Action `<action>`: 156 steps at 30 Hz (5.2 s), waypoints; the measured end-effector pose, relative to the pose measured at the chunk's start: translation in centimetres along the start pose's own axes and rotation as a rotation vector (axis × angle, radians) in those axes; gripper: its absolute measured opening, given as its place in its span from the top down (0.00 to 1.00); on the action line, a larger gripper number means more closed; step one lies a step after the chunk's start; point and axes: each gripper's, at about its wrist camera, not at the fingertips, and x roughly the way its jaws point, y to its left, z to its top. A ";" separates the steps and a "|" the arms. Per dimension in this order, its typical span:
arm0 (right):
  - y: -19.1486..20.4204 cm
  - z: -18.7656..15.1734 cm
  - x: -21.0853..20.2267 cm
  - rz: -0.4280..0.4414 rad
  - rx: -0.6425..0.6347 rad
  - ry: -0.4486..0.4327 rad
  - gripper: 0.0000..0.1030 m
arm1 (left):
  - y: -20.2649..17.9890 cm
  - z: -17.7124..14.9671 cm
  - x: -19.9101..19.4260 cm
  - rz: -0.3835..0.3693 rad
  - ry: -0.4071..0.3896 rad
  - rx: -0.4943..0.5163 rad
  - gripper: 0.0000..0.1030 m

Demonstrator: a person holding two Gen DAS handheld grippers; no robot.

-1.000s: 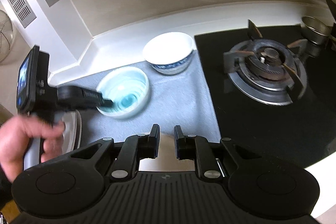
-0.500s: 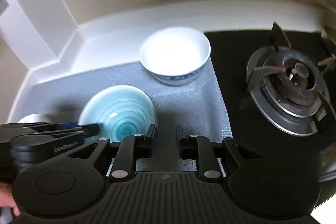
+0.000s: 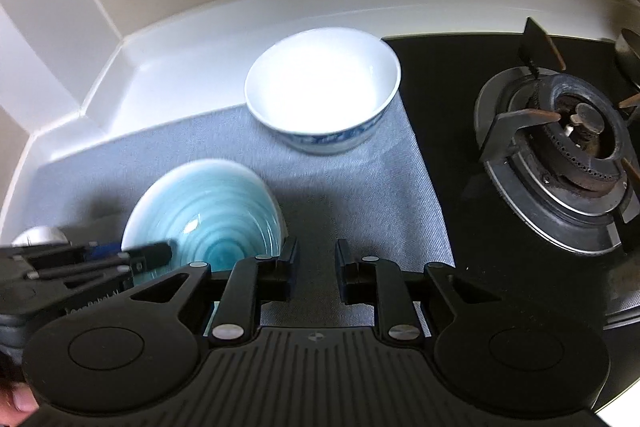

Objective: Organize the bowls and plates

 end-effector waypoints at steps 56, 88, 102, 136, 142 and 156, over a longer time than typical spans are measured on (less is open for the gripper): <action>-4.1 -9.2 -10.3 -0.004 0.131 0.046 0.93 | -7.0 -8.1 -7.0 -0.143 0.023 0.126 0.90; -6.8 -4.0 -13.5 0.120 0.174 -0.123 0.85 | -5.0 -8.3 -12.6 -0.153 -0.235 0.021 0.86; -9.3 7.7 -1.0 0.229 0.254 -0.044 0.64 | -7.2 -10.8 -17.3 0.017 -0.326 -0.051 0.78; -5.5 8.2 4.9 0.366 0.112 0.274 0.83 | -9.3 -13.5 -19.1 0.228 -0.330 -0.195 0.78; -3.8 7.0 4.1 0.402 -0.008 0.331 0.83 | -8.3 -13.1 -18.3 0.286 -0.268 -0.255 0.76; -2.1 5.3 2.1 0.409 -0.194 0.325 0.79 | -7.9 -12.7 -17.4 0.326 -0.219 -0.287 0.73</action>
